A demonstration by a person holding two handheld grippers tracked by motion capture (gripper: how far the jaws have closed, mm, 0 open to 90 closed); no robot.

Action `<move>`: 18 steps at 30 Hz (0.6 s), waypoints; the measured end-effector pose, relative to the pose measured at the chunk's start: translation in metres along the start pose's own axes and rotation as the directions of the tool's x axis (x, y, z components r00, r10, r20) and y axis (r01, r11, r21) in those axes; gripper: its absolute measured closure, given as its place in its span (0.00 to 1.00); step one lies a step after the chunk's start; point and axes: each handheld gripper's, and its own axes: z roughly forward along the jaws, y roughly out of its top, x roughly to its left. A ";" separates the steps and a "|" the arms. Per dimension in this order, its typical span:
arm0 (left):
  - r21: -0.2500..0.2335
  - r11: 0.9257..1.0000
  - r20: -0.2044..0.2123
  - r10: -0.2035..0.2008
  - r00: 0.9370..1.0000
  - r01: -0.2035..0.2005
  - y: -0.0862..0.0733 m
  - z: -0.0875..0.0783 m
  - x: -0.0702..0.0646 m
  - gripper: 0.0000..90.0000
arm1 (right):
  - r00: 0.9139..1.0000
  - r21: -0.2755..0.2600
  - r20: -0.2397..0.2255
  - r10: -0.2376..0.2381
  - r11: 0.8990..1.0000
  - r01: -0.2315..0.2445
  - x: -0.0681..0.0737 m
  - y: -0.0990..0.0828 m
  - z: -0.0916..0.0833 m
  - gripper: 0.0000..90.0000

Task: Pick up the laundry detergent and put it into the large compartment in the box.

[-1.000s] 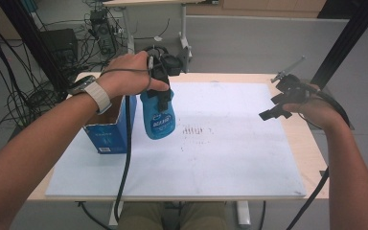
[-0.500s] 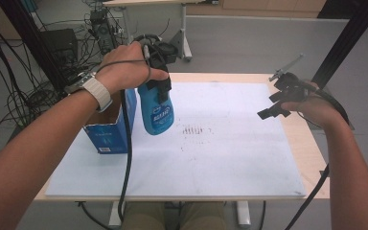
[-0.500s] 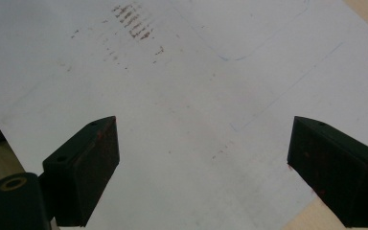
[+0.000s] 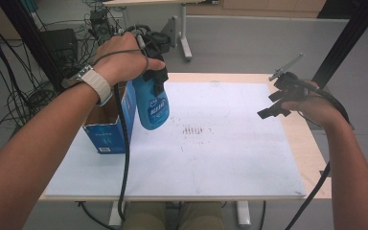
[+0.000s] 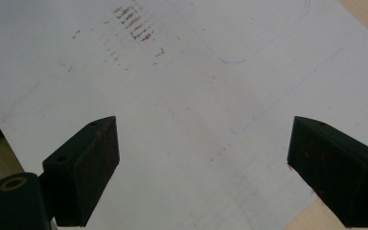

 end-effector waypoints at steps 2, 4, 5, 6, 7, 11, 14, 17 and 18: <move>-0.009 1.000 -0.005 -0.024 1.000 0.024 -0.003 -0.002 0.000 0.42 | 1.000 -0.001 0.000 -0.007 1.000 0.007 0.000 0.001 -0.001 0.12; -0.014 0.999 -0.006 -0.033 0.999 0.033 -0.004 -0.003 0.002 0.42 | 1.000 -0.002 0.003 -0.016 1.000 0.016 -0.001 0.002 -0.001 0.12; -0.022 0.999 -0.006 -0.045 0.999 0.045 -0.005 -0.004 0.002 0.42 | 1.000 -0.005 0.001 -0.018 1.000 0.018 -0.001 0.002 -0.001 0.12; -0.022 0.999 -0.006 -0.045 0.999 0.045 -0.005 -0.004 0.002 0.42 | 1.000 -0.005 0.001 -0.018 1.000 0.018 -0.001 0.002 -0.001 0.12; -0.016 0.998 -0.006 -0.054 0.999 0.054 -0.005 -0.004 0.003 0.42 | 1.000 -0.006 -0.001 -0.020 1.000 0.020 -0.001 0.002 0.000 0.12; -0.020 0.996 -0.009 -0.082 0.997 0.082 -0.007 -0.008 0.005 0.42 | 1.000 -0.001 -0.006 -0.026 1.000 0.026 -0.004 0.005 0.002 0.12; -0.014 0.995 -0.014 -0.101 0.995 0.101 -0.007 -0.012 0.006 0.42 | 0.999 -0.003 -0.008 -0.034 0.999 0.034 -0.004 0.006 0.004 0.12; -0.013 0.992 -0.017 -0.124 0.992 0.124 -0.008 -0.015 0.006 0.42 | 0.999 -0.003 -0.009 -0.037 0.999 0.037 -0.005 0.006 0.004 0.12; -0.014 0.991 -0.015 -0.132 0.991 0.132 -0.009 -0.016 0.007 0.42 | 0.999 -0.003 -0.009 -0.038 0.999 0.038 -0.005 0.006 0.004 0.12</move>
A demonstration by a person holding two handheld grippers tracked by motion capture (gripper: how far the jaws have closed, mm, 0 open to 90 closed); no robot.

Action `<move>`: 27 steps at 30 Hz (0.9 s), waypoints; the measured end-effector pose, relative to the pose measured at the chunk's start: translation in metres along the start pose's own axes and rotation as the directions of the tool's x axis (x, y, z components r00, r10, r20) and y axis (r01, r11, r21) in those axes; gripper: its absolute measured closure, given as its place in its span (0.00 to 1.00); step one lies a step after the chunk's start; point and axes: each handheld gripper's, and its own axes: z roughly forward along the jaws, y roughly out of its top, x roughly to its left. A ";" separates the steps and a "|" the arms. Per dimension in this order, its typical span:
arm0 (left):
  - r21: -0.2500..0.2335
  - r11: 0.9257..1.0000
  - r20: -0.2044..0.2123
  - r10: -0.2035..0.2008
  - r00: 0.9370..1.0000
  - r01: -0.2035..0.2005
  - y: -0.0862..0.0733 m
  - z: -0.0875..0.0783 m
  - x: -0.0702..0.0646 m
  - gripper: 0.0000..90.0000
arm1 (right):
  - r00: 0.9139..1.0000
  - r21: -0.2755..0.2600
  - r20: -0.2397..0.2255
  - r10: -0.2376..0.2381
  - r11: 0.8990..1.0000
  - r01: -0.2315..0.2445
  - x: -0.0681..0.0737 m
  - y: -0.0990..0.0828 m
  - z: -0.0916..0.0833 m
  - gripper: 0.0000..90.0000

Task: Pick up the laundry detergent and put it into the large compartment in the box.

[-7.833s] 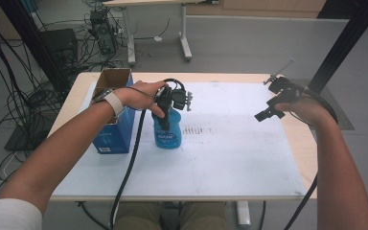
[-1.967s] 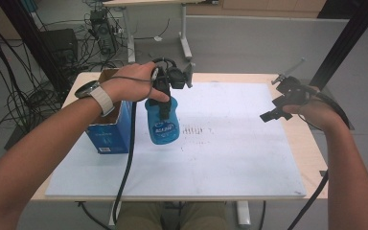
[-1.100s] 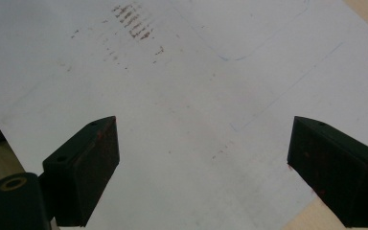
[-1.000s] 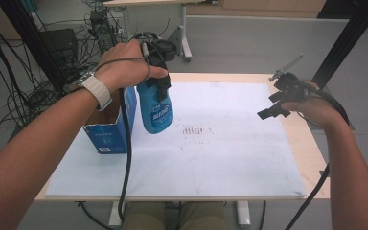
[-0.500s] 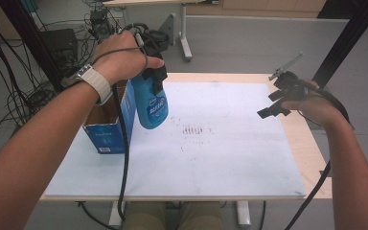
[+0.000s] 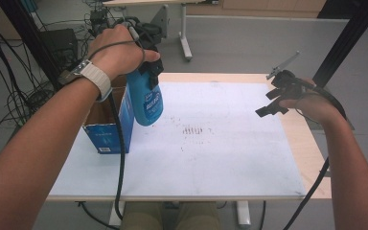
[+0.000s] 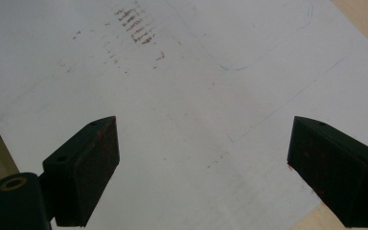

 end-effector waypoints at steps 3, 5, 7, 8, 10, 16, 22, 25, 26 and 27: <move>-0.009 1.000 0.007 -0.028 1.000 0.028 -0.003 -0.003 0.003 0.42 | 1.000 0.000 0.001 -0.003 1.000 0.003 -0.001 -0.001 -0.002 0.12; -0.015 0.999 0.008 -0.040 0.999 0.040 -0.004 -0.006 0.003 0.42 | 1.000 -0.001 0.003 -0.005 1.000 0.005 -0.001 -0.002 -0.004 0.12; -0.012 0.999 0.007 -0.049 0.999 0.049 -0.004 -0.008 0.004 0.42 | 1.000 -0.003 0.004 -0.005 1.000 0.005 -0.001 -0.002 -0.005 0.12; -0.012 0.998 0.008 -0.055 0.998 0.055 -0.004 -0.009 0.005 0.42 | 1.000 -0.005 0.004 -0.006 1.000 0.006 0.000 -0.002 -0.005 0.12; -0.027 0.997 0.028 -0.073 0.997 0.074 -0.007 -0.013 0.009 0.41 | 1.000 -0.006 0.004 -0.008 1.000 0.008 0.000 -0.002 -0.005 0.12; -0.025 0.995 0.015 -0.096 0.995 0.096 -0.008 -0.015 0.009 0.41 | 1.000 -0.002 -0.003 -0.013 1.000 0.013 -0.002 -0.002 -0.001 0.12; -0.014 0.994 -0.017 -0.106 0.994 0.106 -0.006 -0.015 0.008 0.41 | 1.000 -0.004 -0.008 -0.013 1.000 0.013 -0.003 -0.001 0.001 0.12; -0.021 0.992 -0.014 -0.125 0.992 0.125 -0.009 -0.017 0.012 0.41 | 1.000 -0.010 -0.010 -0.014 1.000 0.014 -0.004 -0.001 0.002 0.12; -0.025 0.991 -0.015 -0.131 0.991 0.131 -0.011 -0.018 0.013 0.41 | 1.000 -0.009 -0.011 -0.013 1.000 0.013 -0.005 -0.001 0.002 0.12; -0.020 0.991 -0.018 -0.136 0.991 0.135 -0.010 -0.019 0.014 0.41 | 1.000 -0.010 -0.012 -0.014 1.000 0.014 -0.005 -0.001 0.003 0.12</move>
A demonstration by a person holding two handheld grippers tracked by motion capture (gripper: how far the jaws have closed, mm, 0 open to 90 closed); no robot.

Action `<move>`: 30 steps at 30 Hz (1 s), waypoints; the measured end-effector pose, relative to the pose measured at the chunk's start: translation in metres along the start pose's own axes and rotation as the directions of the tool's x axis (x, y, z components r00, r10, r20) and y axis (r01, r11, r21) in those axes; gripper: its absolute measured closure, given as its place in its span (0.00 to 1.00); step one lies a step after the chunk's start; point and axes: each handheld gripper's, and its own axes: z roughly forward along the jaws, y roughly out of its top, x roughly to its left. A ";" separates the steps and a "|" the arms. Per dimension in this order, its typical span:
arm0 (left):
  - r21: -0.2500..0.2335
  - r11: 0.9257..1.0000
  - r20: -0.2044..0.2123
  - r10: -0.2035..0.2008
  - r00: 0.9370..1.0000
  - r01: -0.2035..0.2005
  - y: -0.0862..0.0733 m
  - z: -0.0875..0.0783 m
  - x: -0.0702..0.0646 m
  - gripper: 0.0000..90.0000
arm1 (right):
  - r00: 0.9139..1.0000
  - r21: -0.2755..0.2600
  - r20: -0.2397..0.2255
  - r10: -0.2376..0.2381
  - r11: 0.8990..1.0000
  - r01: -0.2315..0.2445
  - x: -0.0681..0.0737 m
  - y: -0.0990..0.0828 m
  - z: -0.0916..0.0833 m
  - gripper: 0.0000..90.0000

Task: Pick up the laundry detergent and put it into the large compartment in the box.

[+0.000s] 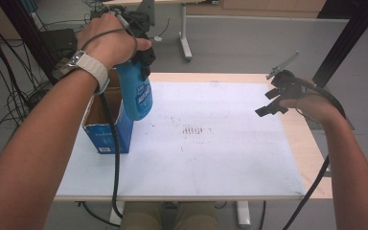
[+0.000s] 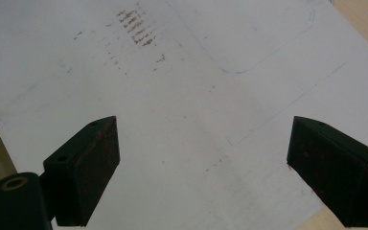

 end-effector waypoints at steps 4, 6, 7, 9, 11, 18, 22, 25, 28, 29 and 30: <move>-0.002 1.000 -0.015 -0.030 0.999 0.030 -0.003 -0.006 0.005 0.41 | 1.000 -0.001 -0.002 -0.002 1.000 0.002 0.000 0.001 0.001 0.12; -0.008 0.999 -0.015 -0.045 0.999 0.045 -0.005 -0.009 0.009 0.41 | 1.000 0.000 -0.002 -0.003 1.000 0.003 0.000 0.002 0.002 0.12; -0.010 0.998 -0.015 -0.056 0.998 0.056 -0.006 -0.011 0.011 0.41 | 1.000 -0.002 -0.004 -0.005 1.000 0.005 -0.001 0.002 0.002 0.12; -0.009 0.997 -0.018 -0.071 0.997 0.071 -0.008 -0.015 0.017 0.41 | 1.000 -0.001 -0.006 -0.007 1.000 0.007 -0.002 0.004 0.003 0.12; -0.012 0.997 -0.019 -0.080 0.997 0.080 -0.009 -0.017 0.019 0.41 | 1.000 -0.004 -0.007 -0.011 1.000 0.011 -0.002 0.005 0.004 0.12; -0.021 0.992 -0.022 -0.124 0.992 0.124 -0.015 -0.023 0.029 0.41 | 1.000 -0.003 -0.010 -0.017 1.000 0.017 -0.003 0.009 0.005 0.12; -0.028 0.989 -0.013 -0.146 0.989 0.146 -0.017 -0.025 0.035 0.41 | 1.000 -0.004 -0.012 -0.018 1.000 0.018 -0.003 0.011 0.005 0.12; -0.028 0.988 -0.018 -0.153 0.988 0.153 -0.018 -0.026 0.037 0.41 | 1.000 -0.005 -0.013 -0.019 1.000 0.019 -0.003 0.011 0.006 0.12; -0.037 0.984 -0.019 -0.173 0.985 0.172 -0.020 -0.028 0.040 0.41 | 1.000 -0.005 -0.013 -0.015 1.000 0.015 -0.003 0.010 0.006 0.12; -0.037 0.984 -0.018 -0.174 0.985 0.173 -0.020 -0.028 0.041 0.41 | 1.000 -0.007 -0.014 -0.013 1.000 0.013 -0.004 0.010 0.006 0.12; -0.037 0.982 -0.016 -0.186 0.982 0.185 -0.020 -0.028 0.043 0.41 | 1.000 -0.005 -0.013 -0.014 1.000 0.014 -0.004 0.010 0.006 0.12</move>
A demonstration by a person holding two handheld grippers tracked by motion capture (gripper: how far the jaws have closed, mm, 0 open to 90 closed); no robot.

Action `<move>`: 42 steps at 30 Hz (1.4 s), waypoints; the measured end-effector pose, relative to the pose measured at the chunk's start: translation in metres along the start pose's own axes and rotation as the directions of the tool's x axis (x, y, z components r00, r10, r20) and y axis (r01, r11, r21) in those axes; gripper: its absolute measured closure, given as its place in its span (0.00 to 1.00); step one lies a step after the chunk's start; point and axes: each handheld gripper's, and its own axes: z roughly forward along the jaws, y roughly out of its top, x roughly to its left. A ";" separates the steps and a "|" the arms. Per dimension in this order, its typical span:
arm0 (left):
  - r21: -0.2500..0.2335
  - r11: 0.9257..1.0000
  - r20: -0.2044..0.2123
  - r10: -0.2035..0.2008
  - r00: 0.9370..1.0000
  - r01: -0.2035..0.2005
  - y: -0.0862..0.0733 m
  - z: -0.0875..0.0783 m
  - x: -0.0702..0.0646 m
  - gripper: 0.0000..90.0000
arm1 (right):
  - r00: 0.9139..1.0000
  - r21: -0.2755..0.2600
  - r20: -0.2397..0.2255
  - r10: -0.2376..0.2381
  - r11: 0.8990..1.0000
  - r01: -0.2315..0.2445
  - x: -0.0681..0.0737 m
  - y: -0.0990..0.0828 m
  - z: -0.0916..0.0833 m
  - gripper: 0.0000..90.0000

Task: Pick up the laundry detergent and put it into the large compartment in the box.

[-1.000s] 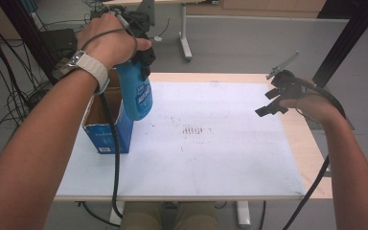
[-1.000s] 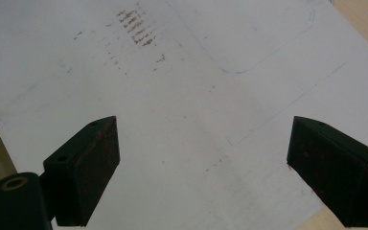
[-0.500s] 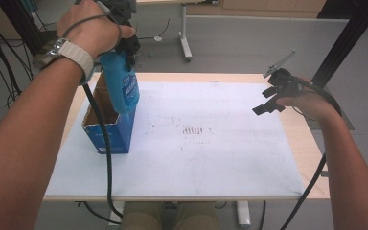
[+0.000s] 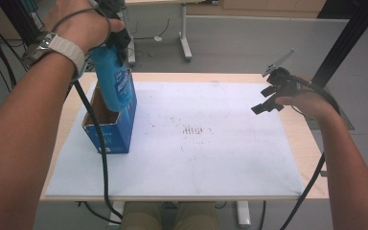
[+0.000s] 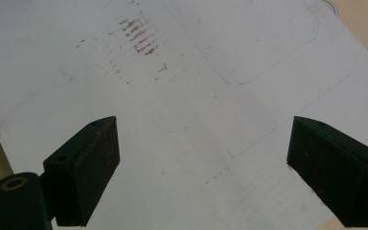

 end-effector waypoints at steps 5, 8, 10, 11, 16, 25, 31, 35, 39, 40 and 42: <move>-0.003 1.000 0.000 -0.015 1.000 0.015 0.001 0.001 0.005 0.41 | 1.000 0.001 -0.004 0.004 1.000 -0.004 -0.003 -0.001 0.002 0.12; 0.004 1.000 -0.005 -0.025 1.000 0.026 0.002 0.003 0.007 0.41 | 1.000 0.000 -0.004 0.004 1.000 -0.004 -0.003 -0.001 0.002 0.12; -0.002 0.999 -0.004 -0.039 0.999 0.039 0.001 0.003 0.011 0.41 | 1.000 0.000 -0.006 0.003 1.000 -0.003 -0.004 -0.001 0.003 0.12; 0.001 0.999 -0.004 -0.043 0.999 0.043 0.002 0.003 0.012 0.41 | 1.000 -0.003 -0.007 0.004 1.000 -0.004 -0.004 -0.001 0.003 0.12; -0.003 0.998 -0.005 -0.064 0.998 0.064 0.000 0.001 0.019 0.41 | 1.000 0.001 -0.008 0.004 1.000 -0.004 -0.005 0.000 0.004 0.12; -0.016 0.996 -0.017 -0.090 0.996 0.090 -0.003 -0.002 0.025 0.41 | 1.000 -0.001 -0.008 0.001 1.000 -0.001 -0.005 0.001 0.005 0.12; -0.019 0.995 -0.020 -0.098 0.995 0.097 -0.002 -0.002 0.028 0.41 | 1.000 0.000 -0.009 0.002 1.000 -0.002 -0.006 0.001 0.006 0.12; -0.020 0.995 -0.029 -0.102 0.994 0.101 -0.002 0.001 0.028 0.41 | 1.000 0.000 -0.009 0.003 1.000 -0.003 -0.006 0.001 0.007 0.12; -0.014 0.995 -0.032 -0.103 0.994 0.103 0.000 0.004 0.030 0.41 | 1.000 -0.001 -0.009 0.005 1.000 -0.005 -0.006 0.000 0.007 0.12; -0.012 0.995 -0.030 -0.104 0.994 0.104 0.001 0.005 0.031 0.41 | 1.000 -0.001 -0.008 0.006 1.000 -0.006 -0.005 -0.001 0.006 0.12; -0.016 0.994 -0.024 -0.110 0.994 0.109 0.001 0.006 0.033 0.41 | 1.000 -0.001 -0.006 0.008 1.000 -0.008 -0.005 -0.001 0.005 0.12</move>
